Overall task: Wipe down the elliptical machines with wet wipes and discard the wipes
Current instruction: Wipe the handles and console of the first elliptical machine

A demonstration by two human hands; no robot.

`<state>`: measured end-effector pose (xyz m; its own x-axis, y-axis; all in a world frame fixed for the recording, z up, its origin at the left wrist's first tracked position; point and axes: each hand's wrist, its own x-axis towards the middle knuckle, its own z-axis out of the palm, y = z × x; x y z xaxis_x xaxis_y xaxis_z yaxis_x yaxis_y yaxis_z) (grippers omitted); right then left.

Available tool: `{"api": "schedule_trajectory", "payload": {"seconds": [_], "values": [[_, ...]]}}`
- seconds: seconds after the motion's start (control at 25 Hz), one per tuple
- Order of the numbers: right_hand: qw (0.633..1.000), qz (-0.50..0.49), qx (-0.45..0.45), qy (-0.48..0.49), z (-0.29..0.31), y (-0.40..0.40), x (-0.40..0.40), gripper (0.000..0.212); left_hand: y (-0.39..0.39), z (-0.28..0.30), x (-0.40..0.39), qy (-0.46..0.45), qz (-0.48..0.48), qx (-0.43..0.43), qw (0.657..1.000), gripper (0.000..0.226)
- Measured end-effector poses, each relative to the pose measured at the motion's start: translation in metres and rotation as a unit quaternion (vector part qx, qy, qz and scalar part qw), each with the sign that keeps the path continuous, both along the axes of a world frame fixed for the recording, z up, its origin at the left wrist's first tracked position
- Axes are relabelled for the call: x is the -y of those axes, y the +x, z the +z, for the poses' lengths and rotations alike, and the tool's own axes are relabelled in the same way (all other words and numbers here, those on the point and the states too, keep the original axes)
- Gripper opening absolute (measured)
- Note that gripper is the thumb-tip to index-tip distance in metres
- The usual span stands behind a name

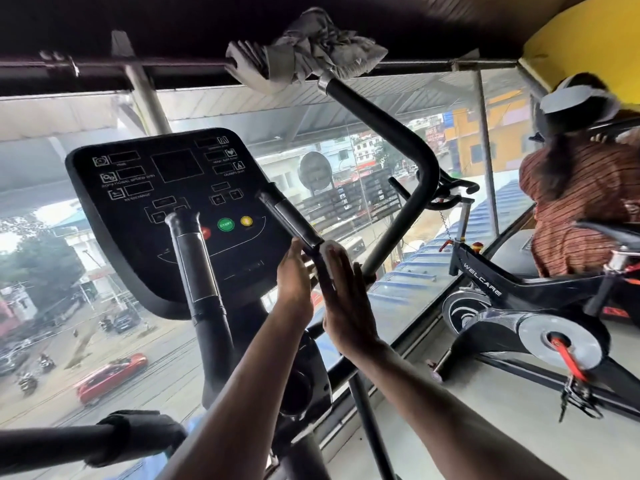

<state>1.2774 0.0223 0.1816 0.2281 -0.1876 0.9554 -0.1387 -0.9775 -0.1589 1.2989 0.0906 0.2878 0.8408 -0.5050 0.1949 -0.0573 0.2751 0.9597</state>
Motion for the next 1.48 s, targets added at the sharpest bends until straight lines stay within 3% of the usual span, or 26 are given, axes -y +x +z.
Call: {"api": "schedule_trajectory", "payload": {"seconds": [0.12, 0.24, 0.32, 0.44, 0.48, 0.56, 0.64, 0.72, 0.84, 1.0, 1.04, 1.12, 1.16, 1.24, 1.28, 1.36, 1.44, 1.48], "values": [[0.998, -0.021, -0.042, -0.035, 0.034, 0.006, 0.0, 0.056, -0.002, 0.004, 0.005, 0.007, 0.015, -0.011, 1.0, 0.043], [0.979, 0.152, -0.055, 0.125, 0.066, 0.003, 0.017, 0.045, 0.004, 0.017, 0.009, 0.009, 0.025, -0.025, 0.999, 0.054], [0.912, 0.277, -0.08, 0.293, 0.077, -0.007, 0.027, 0.027, 0.006, 0.021, 0.015, 0.019, 0.026, -0.015, 0.999, 0.053], [0.791, 0.366, -0.056, 0.487, 0.073, -0.018, 0.035, 0.044, 0.004, 0.015, 0.027, 0.044, 0.058, 0.022, 0.997, 0.048], [0.792, 0.358, -0.044, 0.493, 0.071, -0.018, 0.035, 0.045, 0.002, 0.009, 0.031, 0.045, 0.07, 0.025, 0.996, 0.047], [0.863, 0.29, 0.013, 0.414, 0.06, -0.012, 0.032, 0.035, 0.003, -0.003, 0.04, 0.035, 0.098, 0.027, 0.994, 0.043], [0.887, 0.268, 0.114, 0.357, 0.035, -0.006, 0.023, 0.031, 0.006, -0.01, 0.05, 0.008, 0.12, 0.033, 0.992, 0.034], [0.869, 0.27, 0.152, 0.386, 0.003, -0.003, 0.019, 0.034, 0.011, -0.014, 0.055, -0.007, 0.147, 0.052, 0.988, 0.027], [0.804, 0.315, 0.17, 0.475, -0.016, -0.003, 0.023, 0.028, 0.008, -0.018, 0.062, -0.044, 0.174, 0.074, 0.981, 0.01], [0.806, 0.327, 0.184, 0.459, -0.033, 0.007, 0.01, 0.035, 0.013, -0.022, 0.066, -0.058, 0.166, 0.06, 0.983, 0.018], [0.789, 0.34, 0.162, 0.485, -0.043, 0.011, 0.008, 0.037, 0.015, -0.022, 0.067, -0.059, 0.162, 0.059, 0.983, 0.024], [0.712, 0.389, 0.14, 0.567, -0.054, 0.019, 0.012, 0.029, 0.018, -0.026, 0.068, -0.07, 0.143, 0.057, 0.986, 0.027], [0.694, 0.389, 0.154, 0.586, -0.057, 0.021, 0.014, 0.028, 0.017, -0.029, 0.068, -0.082, 0.118, 0.059, 0.988, 0.024], [0.722, 0.356, 0.176, 0.566, -0.054, 0.019, 0.009, 0.032, 0.014, -0.036, 0.067, -0.094, 0.07, 0.067, 0.991, 0.015], [0.753, 0.342, 0.168, 0.537, -0.054, 0.02, 0.003, 0.04, 0.014, -0.04, 0.067, -0.094, 0.056, 0.074, 0.991, 0.013], [0.815, 0.311, 0.082, 0.482, -0.068, 0.031, -0.001, 0.056, 0.017, -0.047, 0.067, -0.097, 0.044, 0.095, 0.99, 0.018], [0.812, 0.293, 0.028, 0.504, -0.077, 0.04, 0.0, 0.066, 0.019, -0.05, 0.066, -0.094, 0.028, 0.124, 0.987, 0.026], [0.811, 0.289, 0.059, 0.505, -0.079, 0.045, 0.002, 0.067, 0.021, -0.053, 0.066, -0.091, 0.012, 0.135, 0.987, 0.03]]}}
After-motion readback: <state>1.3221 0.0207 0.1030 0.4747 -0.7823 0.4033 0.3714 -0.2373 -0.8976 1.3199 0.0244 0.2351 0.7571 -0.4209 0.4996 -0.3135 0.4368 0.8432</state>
